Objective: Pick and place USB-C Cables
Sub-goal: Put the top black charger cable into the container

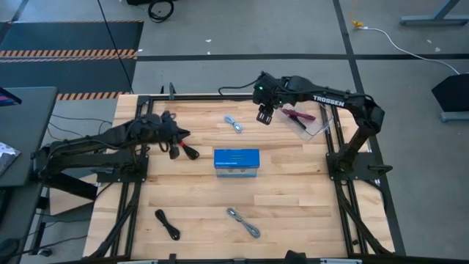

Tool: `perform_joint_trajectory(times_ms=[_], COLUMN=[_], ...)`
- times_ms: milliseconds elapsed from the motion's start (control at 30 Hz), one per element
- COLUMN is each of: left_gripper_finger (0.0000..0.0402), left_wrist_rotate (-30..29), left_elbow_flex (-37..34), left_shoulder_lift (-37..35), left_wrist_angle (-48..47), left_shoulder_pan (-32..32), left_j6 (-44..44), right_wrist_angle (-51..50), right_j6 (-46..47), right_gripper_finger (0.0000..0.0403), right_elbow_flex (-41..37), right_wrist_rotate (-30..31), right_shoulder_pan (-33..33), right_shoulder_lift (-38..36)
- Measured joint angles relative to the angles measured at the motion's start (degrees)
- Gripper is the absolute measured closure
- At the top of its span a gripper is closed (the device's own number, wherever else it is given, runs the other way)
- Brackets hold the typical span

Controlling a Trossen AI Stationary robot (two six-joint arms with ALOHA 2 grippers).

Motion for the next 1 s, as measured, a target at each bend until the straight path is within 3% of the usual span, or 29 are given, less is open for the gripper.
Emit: perform_joint_trajectory(times_ms=[267,433,833,1000], left_gripper_finger=[0.0246,0.0203,0.021,0.0211], left_wrist_rotate=[-0.46,-0.79,-8.75,-7.65], left_elbow_flex=[-0.02,-0.02,4.59,6.44], left_shoulder_lift=[10.18,16.86,29.63,35.03], left_wrist_angle=[-6.32,-10.68,-12.97,-13.09], left_shoulder_pan=[-0.86,-2.07,-3.0,-2.81], left_j6=[7.18,8.06,10.74,10.78], right_wrist_angle=[-1.12,-1.75,-3.47,-6.63], right_j6=[-3.28,-4.65,-4.51,-4.01], right_gripper_finger=[0.0234,0.0235,0.0235,0.0236], right_elbow_flex=[0.0,0.0,0.0,0.0], right_wrist_rotate=[0.0,0.0,-0.02,-0.05], right_shoulder_pan=[-0.3,-0.34,-0.34,-0.23], right_shoulder_lift=[0.0,0.0,-0.02,-0.04])
